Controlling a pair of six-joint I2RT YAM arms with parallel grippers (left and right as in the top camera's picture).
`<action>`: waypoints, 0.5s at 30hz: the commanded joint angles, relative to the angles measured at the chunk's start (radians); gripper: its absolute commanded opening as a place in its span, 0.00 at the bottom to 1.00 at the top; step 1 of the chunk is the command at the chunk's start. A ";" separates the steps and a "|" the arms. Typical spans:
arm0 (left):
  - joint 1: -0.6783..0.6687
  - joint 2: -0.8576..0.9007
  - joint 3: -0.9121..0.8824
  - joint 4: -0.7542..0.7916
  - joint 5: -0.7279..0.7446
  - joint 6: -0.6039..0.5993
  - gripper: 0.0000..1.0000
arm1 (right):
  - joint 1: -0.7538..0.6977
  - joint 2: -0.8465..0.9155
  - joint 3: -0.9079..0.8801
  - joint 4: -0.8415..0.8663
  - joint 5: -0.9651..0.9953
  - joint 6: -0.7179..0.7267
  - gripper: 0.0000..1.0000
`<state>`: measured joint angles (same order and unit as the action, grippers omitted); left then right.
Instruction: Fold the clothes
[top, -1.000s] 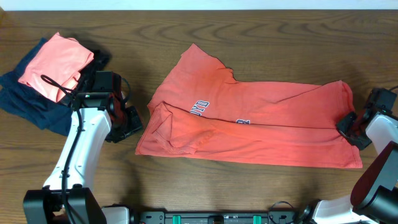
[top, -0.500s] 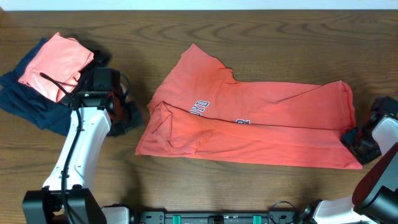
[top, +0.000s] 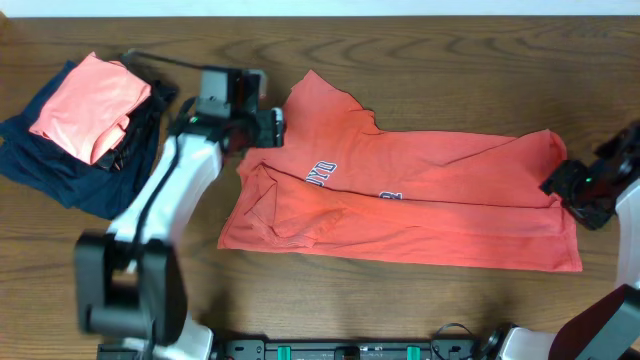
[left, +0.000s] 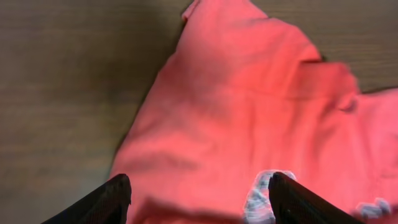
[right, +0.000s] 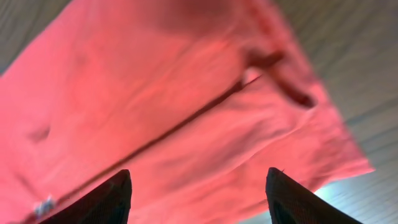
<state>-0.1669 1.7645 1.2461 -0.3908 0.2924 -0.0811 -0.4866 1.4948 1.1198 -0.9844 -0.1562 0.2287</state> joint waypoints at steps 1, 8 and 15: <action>0.003 0.126 0.132 0.011 0.005 0.077 0.73 | 0.024 -0.006 0.009 -0.022 -0.039 -0.048 0.68; -0.002 0.360 0.371 0.032 0.005 0.156 0.73 | 0.060 -0.006 0.009 -0.042 -0.039 -0.047 0.70; -0.032 0.484 0.397 0.159 0.006 0.163 0.73 | 0.063 -0.006 0.009 -0.042 -0.039 -0.047 0.71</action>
<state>-0.1768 2.2002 1.6276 -0.2470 0.2924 0.0566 -0.4339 1.4948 1.1198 -1.0271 -0.1871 0.1989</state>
